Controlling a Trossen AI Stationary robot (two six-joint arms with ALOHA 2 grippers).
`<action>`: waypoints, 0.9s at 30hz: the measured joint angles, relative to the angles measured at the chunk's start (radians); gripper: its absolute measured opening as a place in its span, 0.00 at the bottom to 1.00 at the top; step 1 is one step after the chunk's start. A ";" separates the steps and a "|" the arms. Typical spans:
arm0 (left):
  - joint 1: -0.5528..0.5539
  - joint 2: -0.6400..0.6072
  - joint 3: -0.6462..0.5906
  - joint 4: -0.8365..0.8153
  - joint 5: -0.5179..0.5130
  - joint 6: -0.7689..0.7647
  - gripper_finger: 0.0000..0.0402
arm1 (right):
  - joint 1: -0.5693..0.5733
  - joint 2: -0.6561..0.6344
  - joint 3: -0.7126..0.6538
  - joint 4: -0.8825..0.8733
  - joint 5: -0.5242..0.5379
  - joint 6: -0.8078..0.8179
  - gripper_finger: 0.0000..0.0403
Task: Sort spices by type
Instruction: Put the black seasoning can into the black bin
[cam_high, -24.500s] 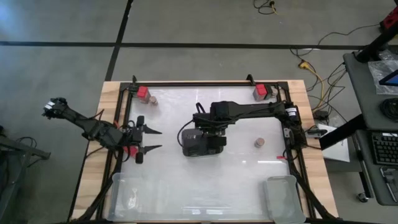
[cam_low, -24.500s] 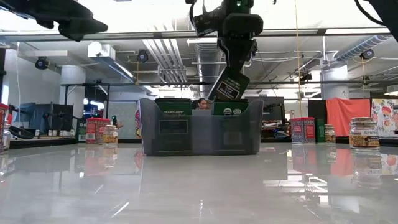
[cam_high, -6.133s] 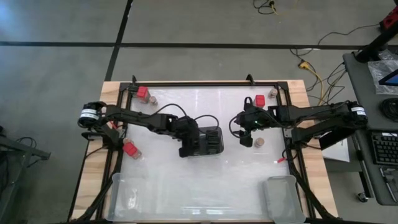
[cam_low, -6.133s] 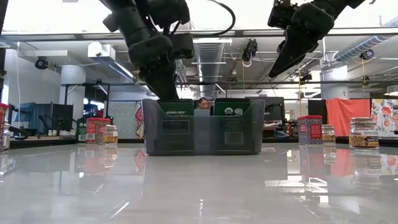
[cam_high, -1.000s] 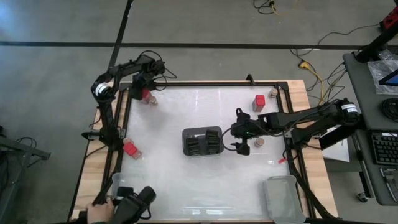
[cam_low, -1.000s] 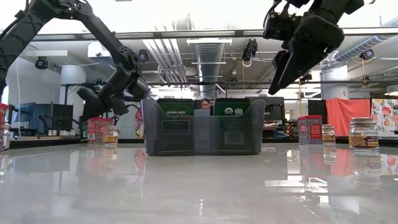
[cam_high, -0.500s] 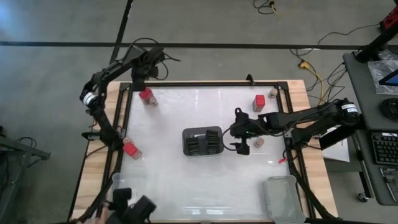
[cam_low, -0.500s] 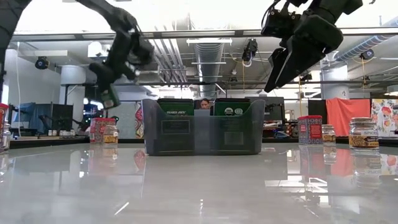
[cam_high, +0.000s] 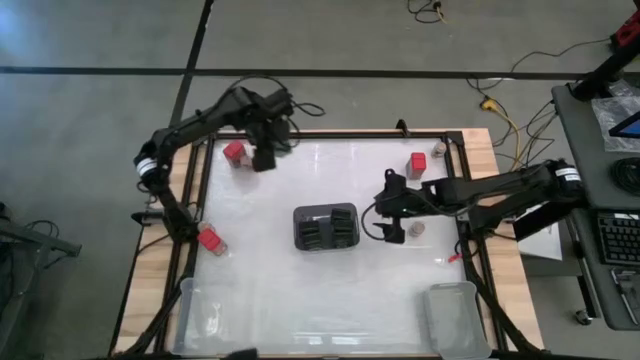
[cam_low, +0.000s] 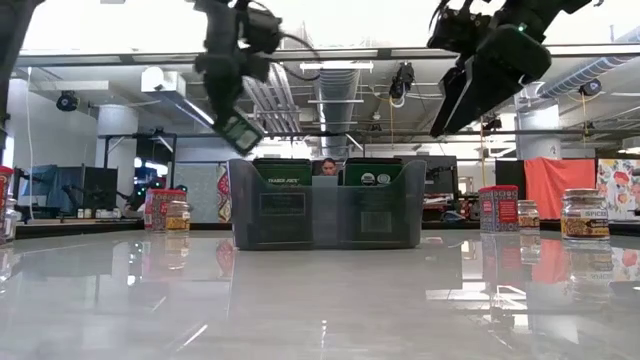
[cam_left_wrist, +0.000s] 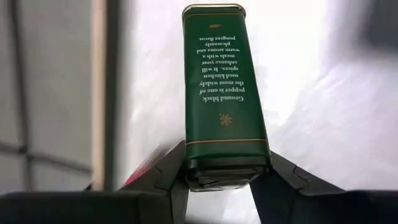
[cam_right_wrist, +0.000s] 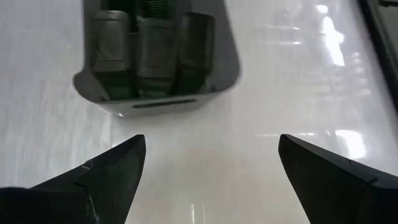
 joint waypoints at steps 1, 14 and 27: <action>-0.014 0.022 0.028 -0.010 0.035 -0.012 0.30 | 0.000 -0.013 0.000 -0.013 0.006 0.014 0.89; -0.073 0.312 0.153 -0.137 0.068 -0.193 0.30 | 0.003 -0.057 -0.002 -0.091 0.004 0.155 0.89; -0.141 0.365 0.104 -0.144 0.127 -0.219 0.30 | 0.003 -0.050 -0.006 -0.061 0.003 0.095 0.89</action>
